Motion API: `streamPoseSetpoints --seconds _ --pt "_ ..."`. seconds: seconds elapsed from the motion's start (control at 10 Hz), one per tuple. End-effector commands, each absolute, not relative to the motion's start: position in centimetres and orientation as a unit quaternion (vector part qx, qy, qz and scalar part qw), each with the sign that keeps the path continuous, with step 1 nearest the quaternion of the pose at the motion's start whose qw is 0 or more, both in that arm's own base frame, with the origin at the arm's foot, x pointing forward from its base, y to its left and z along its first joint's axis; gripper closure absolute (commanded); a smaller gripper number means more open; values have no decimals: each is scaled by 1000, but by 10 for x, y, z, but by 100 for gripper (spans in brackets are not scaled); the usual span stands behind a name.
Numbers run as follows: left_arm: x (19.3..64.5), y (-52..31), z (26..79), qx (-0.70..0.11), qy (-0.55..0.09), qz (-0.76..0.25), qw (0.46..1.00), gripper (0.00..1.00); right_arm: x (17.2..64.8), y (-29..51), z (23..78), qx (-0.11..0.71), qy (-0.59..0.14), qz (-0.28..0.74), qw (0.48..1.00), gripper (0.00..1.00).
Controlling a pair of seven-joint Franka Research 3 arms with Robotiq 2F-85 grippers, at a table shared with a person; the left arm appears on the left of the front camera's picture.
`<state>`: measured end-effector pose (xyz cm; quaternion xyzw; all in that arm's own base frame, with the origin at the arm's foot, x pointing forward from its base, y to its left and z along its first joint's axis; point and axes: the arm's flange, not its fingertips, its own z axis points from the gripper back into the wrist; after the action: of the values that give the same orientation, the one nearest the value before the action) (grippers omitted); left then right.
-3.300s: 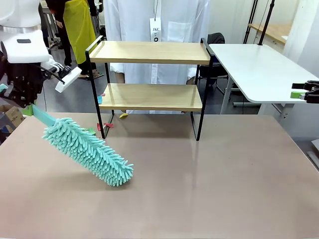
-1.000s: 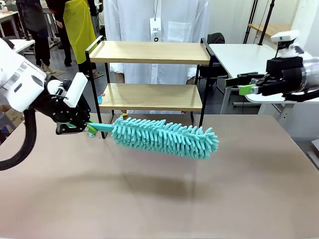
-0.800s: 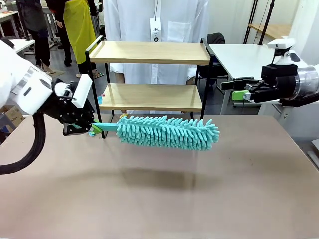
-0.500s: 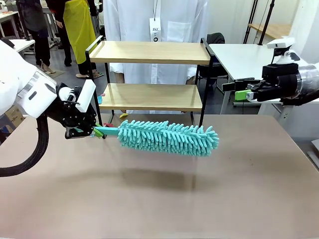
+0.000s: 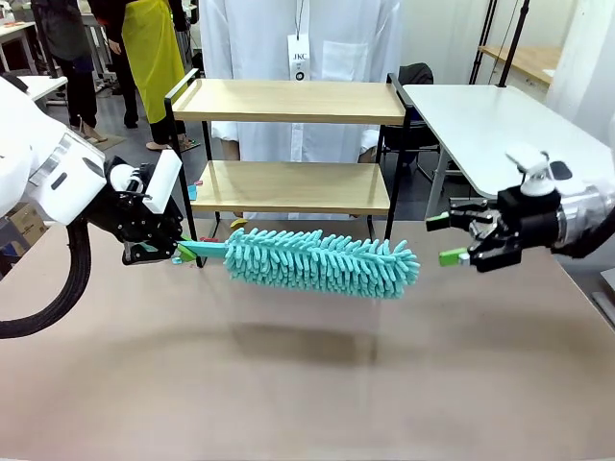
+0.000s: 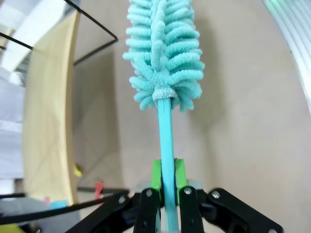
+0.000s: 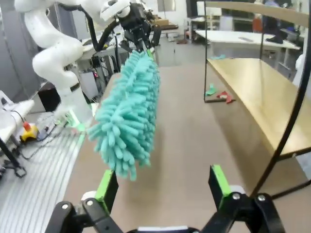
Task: Clean the shelf.
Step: Hand the Duster back to the human.
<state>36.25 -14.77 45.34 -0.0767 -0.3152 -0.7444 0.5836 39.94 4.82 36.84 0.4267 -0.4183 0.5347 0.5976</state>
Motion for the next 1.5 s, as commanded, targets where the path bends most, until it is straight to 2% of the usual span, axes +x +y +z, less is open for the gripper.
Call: streamPoseSetpoints --seconds 0.0,0.3,0.6,0.8,1.4 --pt "362 -148 455 -86 -322 -740 584 87 383 63 371 398 -456 558 567 0" --pt "362 -148 455 -86 -322 -740 584 87 376 66 361 398 -485 557 544 0" --pt "362 -148 455 -86 -322 -740 584 87 372 73 355 457 -472 531 535 0" --pt "362 -148 455 -86 -322 -740 584 87 366 87 348 472 -470 506 548 0" --pt "362 -148 455 -86 -322 -740 584 87 353 145 322 508 -468 496 527 0"
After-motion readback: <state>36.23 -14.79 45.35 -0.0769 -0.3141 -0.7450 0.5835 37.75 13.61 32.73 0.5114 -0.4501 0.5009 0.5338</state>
